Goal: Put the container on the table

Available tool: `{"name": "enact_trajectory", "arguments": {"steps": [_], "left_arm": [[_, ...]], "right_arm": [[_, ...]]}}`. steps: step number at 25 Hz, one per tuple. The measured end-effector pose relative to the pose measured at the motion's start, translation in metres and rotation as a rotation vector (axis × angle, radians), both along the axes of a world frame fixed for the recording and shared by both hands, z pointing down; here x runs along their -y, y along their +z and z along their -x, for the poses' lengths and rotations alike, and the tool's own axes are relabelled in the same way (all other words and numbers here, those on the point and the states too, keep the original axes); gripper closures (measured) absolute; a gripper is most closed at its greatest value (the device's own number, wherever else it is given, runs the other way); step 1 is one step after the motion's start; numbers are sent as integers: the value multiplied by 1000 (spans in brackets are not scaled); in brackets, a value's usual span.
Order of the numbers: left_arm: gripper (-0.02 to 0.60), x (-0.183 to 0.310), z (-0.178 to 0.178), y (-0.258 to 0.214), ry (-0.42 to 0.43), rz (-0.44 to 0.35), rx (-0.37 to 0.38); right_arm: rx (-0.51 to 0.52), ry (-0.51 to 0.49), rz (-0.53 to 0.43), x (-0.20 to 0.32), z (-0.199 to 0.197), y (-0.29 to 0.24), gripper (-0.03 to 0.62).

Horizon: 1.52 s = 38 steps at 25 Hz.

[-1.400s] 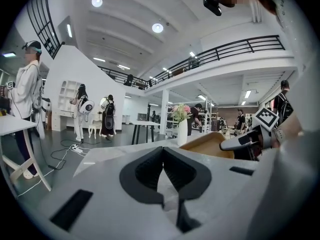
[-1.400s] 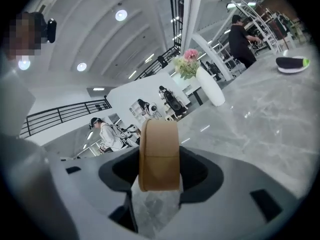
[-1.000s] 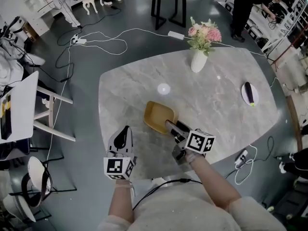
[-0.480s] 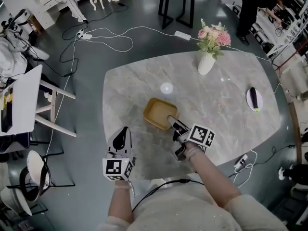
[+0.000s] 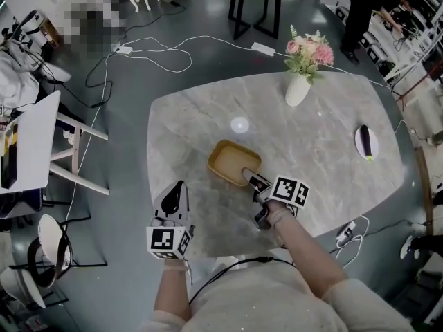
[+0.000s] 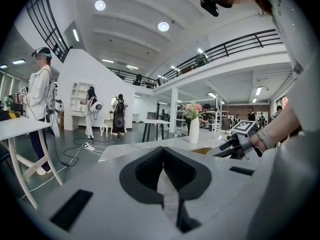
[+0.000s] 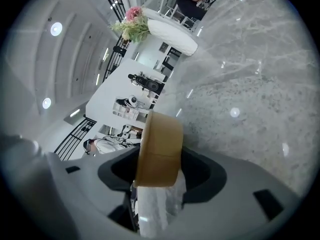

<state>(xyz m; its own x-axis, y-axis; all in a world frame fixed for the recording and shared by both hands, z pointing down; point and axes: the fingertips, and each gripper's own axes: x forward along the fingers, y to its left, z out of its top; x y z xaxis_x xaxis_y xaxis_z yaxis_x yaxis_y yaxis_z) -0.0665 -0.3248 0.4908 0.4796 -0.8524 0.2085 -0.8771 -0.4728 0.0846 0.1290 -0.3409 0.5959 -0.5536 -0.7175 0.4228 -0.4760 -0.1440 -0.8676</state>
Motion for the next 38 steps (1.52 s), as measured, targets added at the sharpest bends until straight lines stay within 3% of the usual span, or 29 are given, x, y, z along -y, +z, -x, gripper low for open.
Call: {"name": "enact_trajectory", "arguments": {"steps": [6,12,26,38], "left_arm": [[577,1,1,1,1,0,-5],[577,0,3,2,-4,6,-10],[577,-2,0,2,5,10,-10],[577,-4,-2,5,5,15,-8]], "right_arm": [[22,-76,-23,-2,8,-3,237],[-47,-272,-71,-18,21,-6,148],[-373,-669,-94,-55,28,18,146],[-445,-685,-96,-60,15,25,176]]}}
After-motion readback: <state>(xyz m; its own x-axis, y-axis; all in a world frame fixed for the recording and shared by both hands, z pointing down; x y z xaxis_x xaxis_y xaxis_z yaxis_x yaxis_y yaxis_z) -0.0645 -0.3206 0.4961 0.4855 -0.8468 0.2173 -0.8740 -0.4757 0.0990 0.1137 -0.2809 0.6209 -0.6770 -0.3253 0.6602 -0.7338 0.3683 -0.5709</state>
